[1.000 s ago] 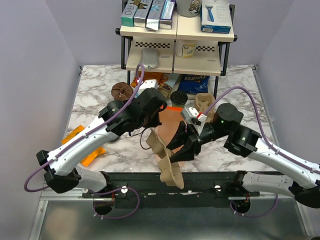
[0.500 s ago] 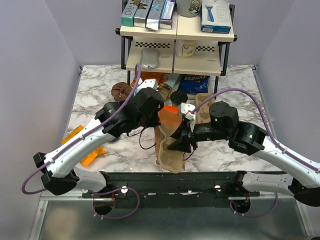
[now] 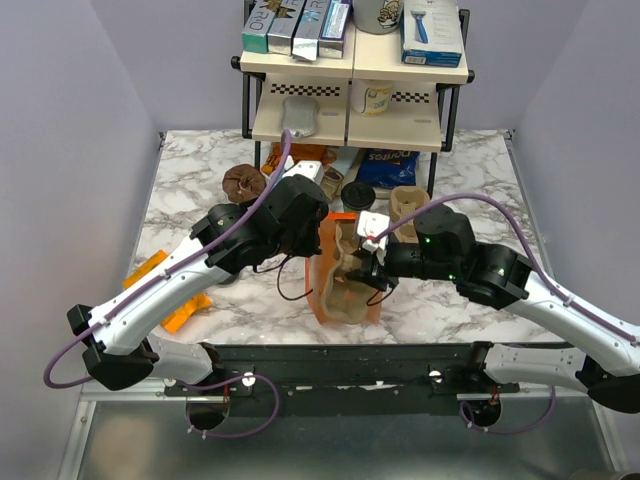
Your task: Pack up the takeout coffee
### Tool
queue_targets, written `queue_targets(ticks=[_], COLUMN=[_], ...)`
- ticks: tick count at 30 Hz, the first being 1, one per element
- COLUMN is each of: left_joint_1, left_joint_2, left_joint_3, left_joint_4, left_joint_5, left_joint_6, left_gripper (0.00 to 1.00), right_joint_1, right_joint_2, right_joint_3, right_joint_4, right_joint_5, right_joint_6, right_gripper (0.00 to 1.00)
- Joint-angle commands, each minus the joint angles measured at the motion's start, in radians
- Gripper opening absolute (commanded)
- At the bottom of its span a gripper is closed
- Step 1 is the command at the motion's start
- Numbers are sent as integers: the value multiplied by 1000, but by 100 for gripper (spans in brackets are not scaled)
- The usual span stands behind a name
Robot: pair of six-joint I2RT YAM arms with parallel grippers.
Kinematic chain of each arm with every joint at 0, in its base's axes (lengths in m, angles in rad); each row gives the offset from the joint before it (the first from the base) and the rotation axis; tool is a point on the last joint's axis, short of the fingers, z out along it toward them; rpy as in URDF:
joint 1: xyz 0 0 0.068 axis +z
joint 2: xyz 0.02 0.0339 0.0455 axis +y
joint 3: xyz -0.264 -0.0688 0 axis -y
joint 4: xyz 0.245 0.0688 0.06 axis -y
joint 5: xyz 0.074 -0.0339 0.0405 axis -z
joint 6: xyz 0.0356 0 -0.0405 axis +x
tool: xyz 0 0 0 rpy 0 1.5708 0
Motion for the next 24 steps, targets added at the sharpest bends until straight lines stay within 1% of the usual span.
queue_targets(ticks=[1, 3, 6, 7, 10, 15, 20, 22, 24], left_joint_1=[0, 0, 0, 0, 0, 7, 16, 21, 24], left_joint_2=[1, 4, 6, 6, 3, -8, -13, -11, -13], left_joint_3=[-9, -10, -13, -13, -15, -18, -13, -15, -17], left_joint_4=[14, 20, 30, 27, 31, 34, 25, 24, 25], left_joint_5=[75, 93, 116, 118, 118, 103, 101, 107, 118], left_joint_6=[85, 102, 116, 118, 118, 110, 113, 118, 127], left_gripper=[0, 0, 0, 0, 0, 0, 0, 0, 0], right_joint_1=[4, 17, 46, 56, 96, 110, 130, 132, 132], right_joint_2=[8, 24, 55, 73, 103, 146, 140, 114, 94], right_joint_3=[-21, -32, -21, -24, -65, -110, -170, -185, -205], right_joint_4=[8, 25, 28, 28, 49, 68, 179, 226, 276], right_joint_5=[-4, 20, 126, 196, 296, 302, 486, 491, 491], right_joint_6=[-194, -227, -262, -288, -348, -380, -402, -414, -390], right_gripper=[31, 31, 31, 32, 33, 33, 32, 31, 30])
